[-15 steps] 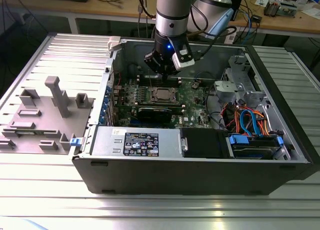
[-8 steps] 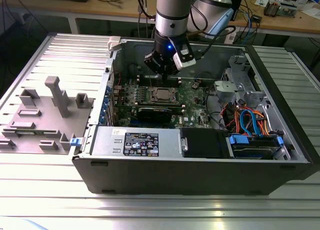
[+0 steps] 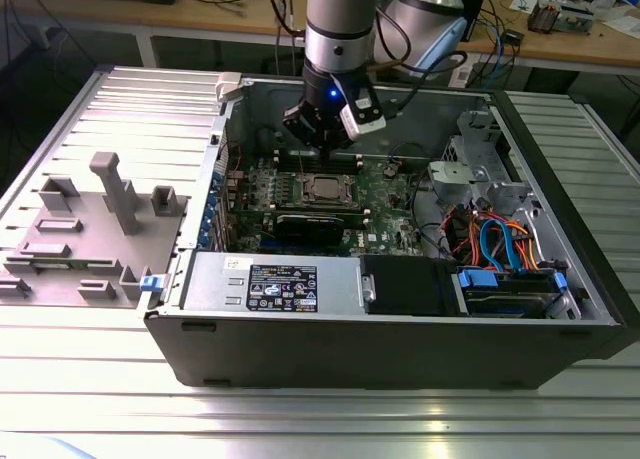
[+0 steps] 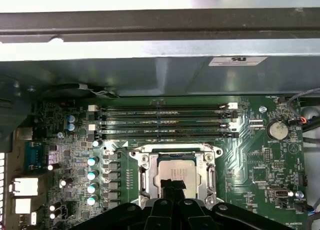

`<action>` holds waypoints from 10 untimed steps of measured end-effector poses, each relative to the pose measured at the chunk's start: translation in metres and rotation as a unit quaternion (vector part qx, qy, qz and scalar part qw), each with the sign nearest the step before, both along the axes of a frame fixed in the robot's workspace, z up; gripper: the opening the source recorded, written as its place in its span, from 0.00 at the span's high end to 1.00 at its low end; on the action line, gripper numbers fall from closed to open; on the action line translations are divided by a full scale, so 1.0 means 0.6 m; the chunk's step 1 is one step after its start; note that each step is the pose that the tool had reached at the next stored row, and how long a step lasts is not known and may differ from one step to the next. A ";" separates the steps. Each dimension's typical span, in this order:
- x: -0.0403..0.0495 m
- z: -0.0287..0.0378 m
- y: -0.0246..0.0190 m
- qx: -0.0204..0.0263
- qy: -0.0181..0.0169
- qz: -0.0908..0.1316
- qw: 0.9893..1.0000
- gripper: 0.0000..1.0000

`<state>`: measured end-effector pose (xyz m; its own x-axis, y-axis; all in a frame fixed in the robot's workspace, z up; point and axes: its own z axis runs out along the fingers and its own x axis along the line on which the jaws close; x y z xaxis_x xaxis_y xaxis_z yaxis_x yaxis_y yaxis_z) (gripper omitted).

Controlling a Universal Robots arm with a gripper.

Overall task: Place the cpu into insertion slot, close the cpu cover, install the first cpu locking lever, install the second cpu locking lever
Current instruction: 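Install the first cpu locking lever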

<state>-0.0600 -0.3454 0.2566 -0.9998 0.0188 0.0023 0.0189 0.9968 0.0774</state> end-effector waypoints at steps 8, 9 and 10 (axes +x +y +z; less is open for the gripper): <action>-0.043 0.000 0.0000 0.000 0.000 0.000 1.000 0.89; -0.050 0.000 0.0000 0.000 0.000 0.000 1.000 0.89; -0.055 0.000 0.0000 0.000 0.000 0.000 1.000 0.89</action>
